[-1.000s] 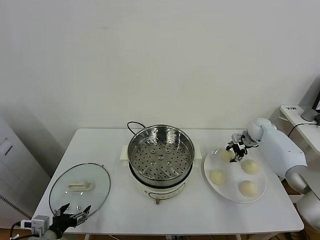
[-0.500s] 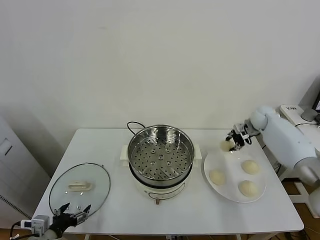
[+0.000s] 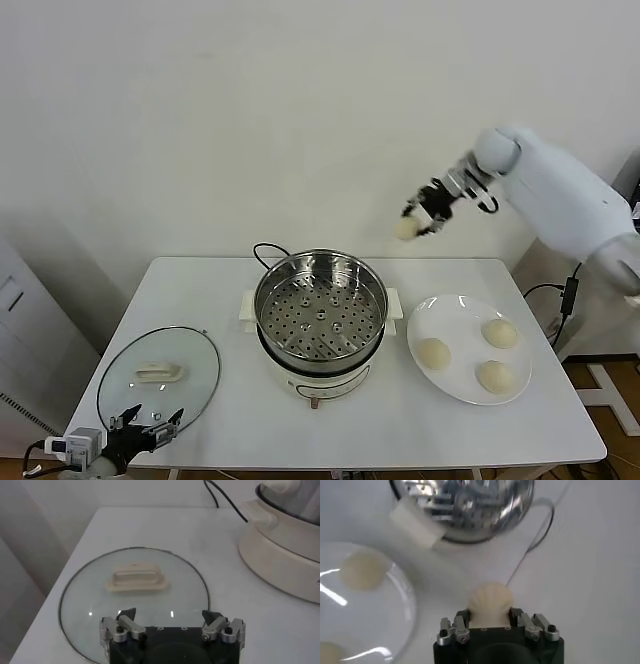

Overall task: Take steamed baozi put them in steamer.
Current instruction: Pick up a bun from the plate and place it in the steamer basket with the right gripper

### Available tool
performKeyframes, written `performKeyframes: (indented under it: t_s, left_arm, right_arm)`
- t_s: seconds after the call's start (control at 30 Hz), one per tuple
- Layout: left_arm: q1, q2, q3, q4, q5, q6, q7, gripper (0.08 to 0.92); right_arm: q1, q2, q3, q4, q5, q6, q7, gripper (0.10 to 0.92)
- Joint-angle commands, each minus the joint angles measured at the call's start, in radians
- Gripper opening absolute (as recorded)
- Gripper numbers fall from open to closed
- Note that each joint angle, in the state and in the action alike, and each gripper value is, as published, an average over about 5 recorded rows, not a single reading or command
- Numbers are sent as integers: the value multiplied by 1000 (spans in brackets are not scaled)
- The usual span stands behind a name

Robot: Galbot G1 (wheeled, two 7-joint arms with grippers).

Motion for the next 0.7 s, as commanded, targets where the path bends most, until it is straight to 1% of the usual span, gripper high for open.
performKeyframes:
  t_s: [0.03, 0.17, 0.43, 0.7]
  left_arm:
    - [-3, 0, 0, 0, 0, 0, 0, 823]
    - [-1, -1, 1, 0, 0, 0, -1, 823]
    - [2, -3, 1, 0, 0, -1, -1, 823]
    - [0, -4, 5, 1, 0, -1, -1, 823]
  right_arm:
    - [73, 197, -40, -22, 20, 195, -57, 505]
    - [39, 198, -46, 32, -19, 195, -60, 508]
    - [-41, 153, -67, 183, -129, 195, -60, 509]
    - [-134, 149, -36, 242, -266, 195, -53, 507]
